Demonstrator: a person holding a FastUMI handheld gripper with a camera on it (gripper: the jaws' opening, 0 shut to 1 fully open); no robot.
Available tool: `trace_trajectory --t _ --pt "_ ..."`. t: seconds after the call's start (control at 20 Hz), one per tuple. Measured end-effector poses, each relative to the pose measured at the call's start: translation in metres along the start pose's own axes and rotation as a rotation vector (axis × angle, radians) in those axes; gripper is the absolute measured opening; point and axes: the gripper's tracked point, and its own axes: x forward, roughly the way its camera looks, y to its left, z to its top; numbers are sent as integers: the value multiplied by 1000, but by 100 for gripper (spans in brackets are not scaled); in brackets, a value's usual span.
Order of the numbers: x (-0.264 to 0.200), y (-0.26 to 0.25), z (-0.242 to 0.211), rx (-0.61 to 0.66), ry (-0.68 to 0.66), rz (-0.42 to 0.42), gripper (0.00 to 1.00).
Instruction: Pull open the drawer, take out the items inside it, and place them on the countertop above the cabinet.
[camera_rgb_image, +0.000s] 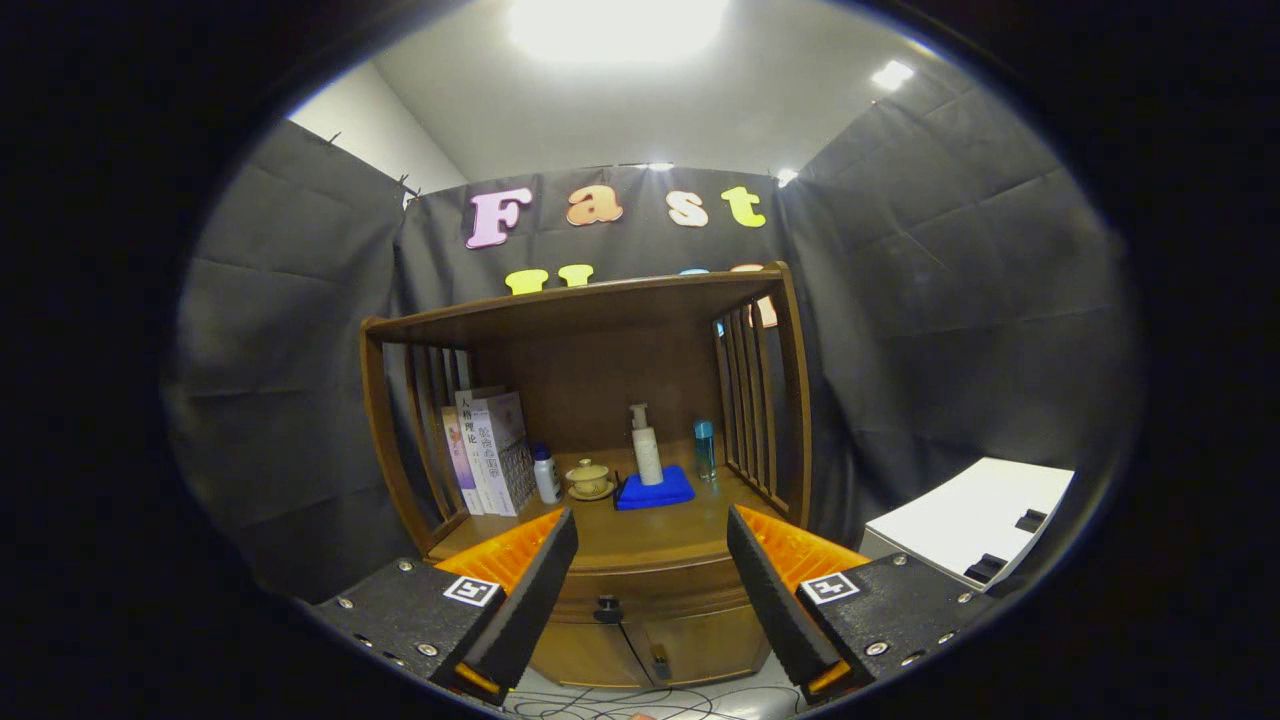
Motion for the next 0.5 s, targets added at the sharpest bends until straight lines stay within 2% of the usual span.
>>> trace_trajectory --t 0.2,0.5 --pt "-1 2 2 19 -20 3 94" --pt "10 -10 -15 39 24 -11 94"
